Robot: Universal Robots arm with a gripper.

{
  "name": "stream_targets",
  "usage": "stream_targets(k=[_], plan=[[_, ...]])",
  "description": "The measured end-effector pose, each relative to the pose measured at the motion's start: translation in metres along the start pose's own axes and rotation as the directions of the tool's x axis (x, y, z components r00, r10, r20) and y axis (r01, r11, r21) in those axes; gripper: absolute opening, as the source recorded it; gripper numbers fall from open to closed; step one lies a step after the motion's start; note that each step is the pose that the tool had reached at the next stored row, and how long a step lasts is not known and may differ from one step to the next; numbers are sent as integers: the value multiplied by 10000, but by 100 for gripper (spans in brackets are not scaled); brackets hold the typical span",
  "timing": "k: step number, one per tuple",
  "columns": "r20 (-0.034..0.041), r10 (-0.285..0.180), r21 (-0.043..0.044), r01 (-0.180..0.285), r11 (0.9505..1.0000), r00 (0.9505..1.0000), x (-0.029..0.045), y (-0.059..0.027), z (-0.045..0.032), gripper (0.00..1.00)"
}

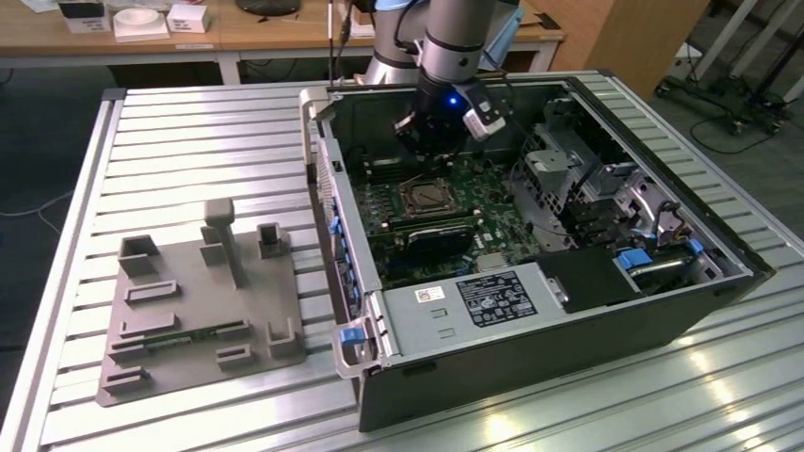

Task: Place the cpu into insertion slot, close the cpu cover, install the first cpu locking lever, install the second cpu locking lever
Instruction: 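Install the first cpu locking lever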

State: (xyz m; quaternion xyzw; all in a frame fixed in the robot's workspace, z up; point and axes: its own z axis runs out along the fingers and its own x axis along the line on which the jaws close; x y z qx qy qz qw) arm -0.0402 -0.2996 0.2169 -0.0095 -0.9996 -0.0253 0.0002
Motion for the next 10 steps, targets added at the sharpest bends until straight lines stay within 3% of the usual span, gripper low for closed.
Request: stream_targets(k=[10], plan=[[0, -1, 1, 1, 10000, 10000, -69, 0, 25, 10]])
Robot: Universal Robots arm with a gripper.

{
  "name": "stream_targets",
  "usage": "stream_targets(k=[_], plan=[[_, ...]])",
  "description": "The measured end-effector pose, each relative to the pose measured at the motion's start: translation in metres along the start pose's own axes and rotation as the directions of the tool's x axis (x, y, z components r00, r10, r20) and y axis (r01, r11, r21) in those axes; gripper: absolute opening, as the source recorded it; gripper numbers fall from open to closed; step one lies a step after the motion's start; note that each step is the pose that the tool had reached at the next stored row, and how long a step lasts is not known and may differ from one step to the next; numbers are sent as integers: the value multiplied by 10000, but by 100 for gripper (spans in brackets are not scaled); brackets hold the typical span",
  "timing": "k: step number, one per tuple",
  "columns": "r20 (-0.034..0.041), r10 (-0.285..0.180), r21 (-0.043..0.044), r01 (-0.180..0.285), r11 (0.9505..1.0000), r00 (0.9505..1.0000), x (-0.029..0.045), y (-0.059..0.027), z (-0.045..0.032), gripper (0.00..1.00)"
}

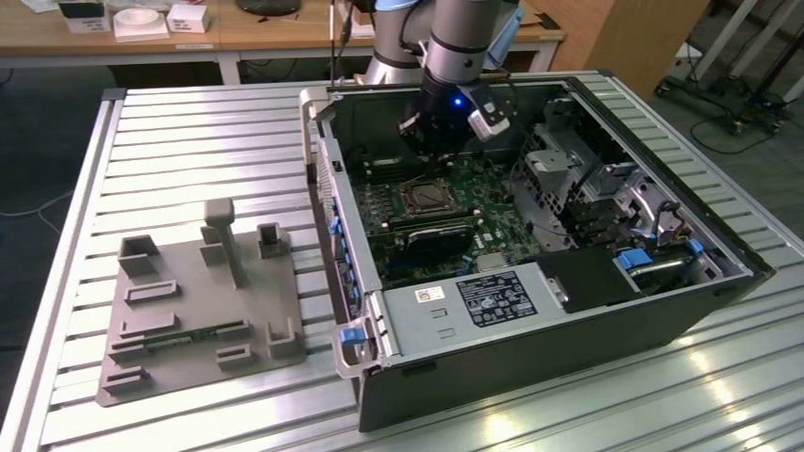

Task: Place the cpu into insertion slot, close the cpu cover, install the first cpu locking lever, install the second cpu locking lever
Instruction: 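Install the first cpu locking lever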

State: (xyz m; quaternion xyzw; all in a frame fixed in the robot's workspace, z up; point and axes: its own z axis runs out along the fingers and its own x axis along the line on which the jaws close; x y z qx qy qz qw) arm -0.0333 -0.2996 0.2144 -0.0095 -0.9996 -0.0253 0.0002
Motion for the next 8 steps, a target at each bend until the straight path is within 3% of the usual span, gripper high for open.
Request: stream_targets(k=[8], plan=[[0, 0, 0, 0, 10000, 10000, -9, -2, 35, 10]])
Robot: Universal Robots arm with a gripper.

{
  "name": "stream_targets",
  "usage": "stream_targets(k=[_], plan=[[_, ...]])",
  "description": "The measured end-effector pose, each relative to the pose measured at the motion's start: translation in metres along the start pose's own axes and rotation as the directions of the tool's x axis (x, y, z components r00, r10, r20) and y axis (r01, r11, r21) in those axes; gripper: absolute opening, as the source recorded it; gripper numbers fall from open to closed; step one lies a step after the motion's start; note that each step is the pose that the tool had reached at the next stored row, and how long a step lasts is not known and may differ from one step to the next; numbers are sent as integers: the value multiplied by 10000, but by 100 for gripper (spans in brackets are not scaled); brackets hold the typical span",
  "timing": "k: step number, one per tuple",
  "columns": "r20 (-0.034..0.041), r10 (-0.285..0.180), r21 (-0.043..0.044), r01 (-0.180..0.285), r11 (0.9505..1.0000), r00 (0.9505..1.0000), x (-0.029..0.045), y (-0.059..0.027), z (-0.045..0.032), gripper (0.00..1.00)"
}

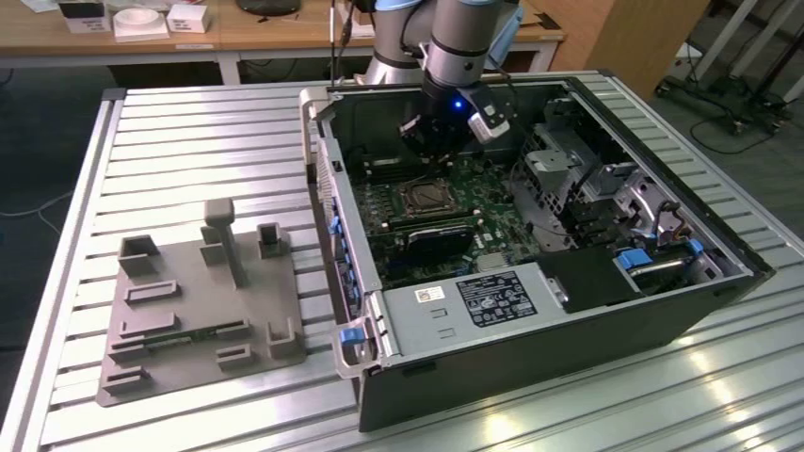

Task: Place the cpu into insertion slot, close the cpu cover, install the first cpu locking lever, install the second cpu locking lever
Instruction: 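Install the first cpu locking lever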

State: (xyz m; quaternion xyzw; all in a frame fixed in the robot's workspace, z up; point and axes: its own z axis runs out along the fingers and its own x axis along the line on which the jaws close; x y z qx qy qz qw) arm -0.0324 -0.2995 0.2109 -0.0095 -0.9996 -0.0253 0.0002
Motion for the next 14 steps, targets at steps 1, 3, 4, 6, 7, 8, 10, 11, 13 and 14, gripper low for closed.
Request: stream_targets(k=[1, 3, 4, 6, 7, 8, 10, 11, 13, 14], plan=[[0, 0, 0, 0, 10000, 10000, -1, 0, 5, 10], [-1, 0, 1, 0, 10000, 10000, -6, -1, 12, 10], [-2, 0, 2, 0, 10000, 10000, -11, -1, 14, 10], [0, 1, 0, -1, 10000, 10000, -20, -1, 19, 10], [0, 0, 0, 0, 10000, 10000, -25, -1, 21, 10], [0, 1, 0, -1, 10000, 10000, -30, -1, 24, 10], [0, 0, 0, 0, 10000, 10000, -37, -1, 30, 10], [0, 2, 0, -2, 10000, 10000, -37, -1, 34, 10], [0, 2, 1, -2, 10000, 10000, -38, -2, 42, 10], [0, 0, 0, 0, 10000, 10000, -38, -2, 48, 10]])
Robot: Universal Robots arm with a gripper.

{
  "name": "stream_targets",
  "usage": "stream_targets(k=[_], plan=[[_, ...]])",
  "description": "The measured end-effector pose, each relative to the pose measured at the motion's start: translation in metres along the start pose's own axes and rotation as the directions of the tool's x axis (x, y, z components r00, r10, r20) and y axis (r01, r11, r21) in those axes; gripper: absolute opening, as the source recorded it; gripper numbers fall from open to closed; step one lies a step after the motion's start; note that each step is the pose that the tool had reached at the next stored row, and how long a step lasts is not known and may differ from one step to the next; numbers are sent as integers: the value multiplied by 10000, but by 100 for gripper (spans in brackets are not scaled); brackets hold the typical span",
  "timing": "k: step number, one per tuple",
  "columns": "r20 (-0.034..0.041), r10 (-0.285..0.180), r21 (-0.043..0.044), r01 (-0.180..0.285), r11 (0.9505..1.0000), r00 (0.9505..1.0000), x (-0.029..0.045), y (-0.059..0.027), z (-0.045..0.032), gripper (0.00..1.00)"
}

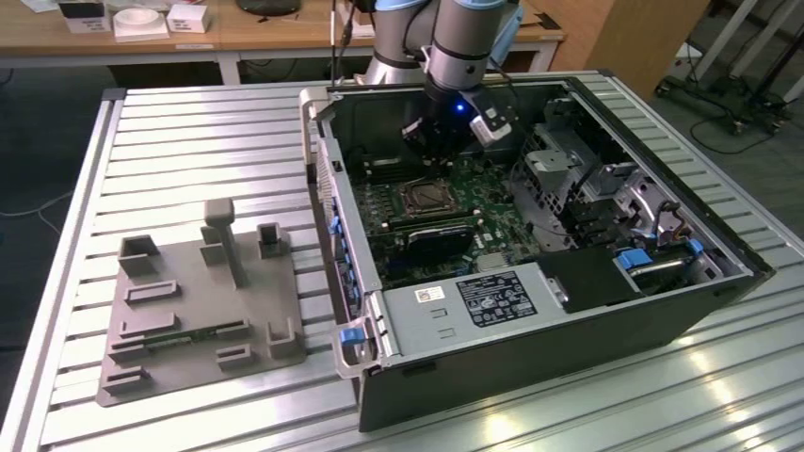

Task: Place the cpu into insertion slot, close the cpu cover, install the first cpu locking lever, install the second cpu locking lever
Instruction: 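Install the first cpu locking lever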

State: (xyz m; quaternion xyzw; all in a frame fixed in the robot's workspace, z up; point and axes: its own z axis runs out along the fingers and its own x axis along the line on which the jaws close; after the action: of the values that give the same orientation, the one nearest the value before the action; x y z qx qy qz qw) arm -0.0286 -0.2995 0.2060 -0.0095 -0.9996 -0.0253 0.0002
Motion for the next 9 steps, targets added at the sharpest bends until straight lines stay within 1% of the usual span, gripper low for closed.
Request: stream_targets(k=[9], plan=[[-1, -1, 2, 1, 10000, 10000, -5, 1, 50, 10]])
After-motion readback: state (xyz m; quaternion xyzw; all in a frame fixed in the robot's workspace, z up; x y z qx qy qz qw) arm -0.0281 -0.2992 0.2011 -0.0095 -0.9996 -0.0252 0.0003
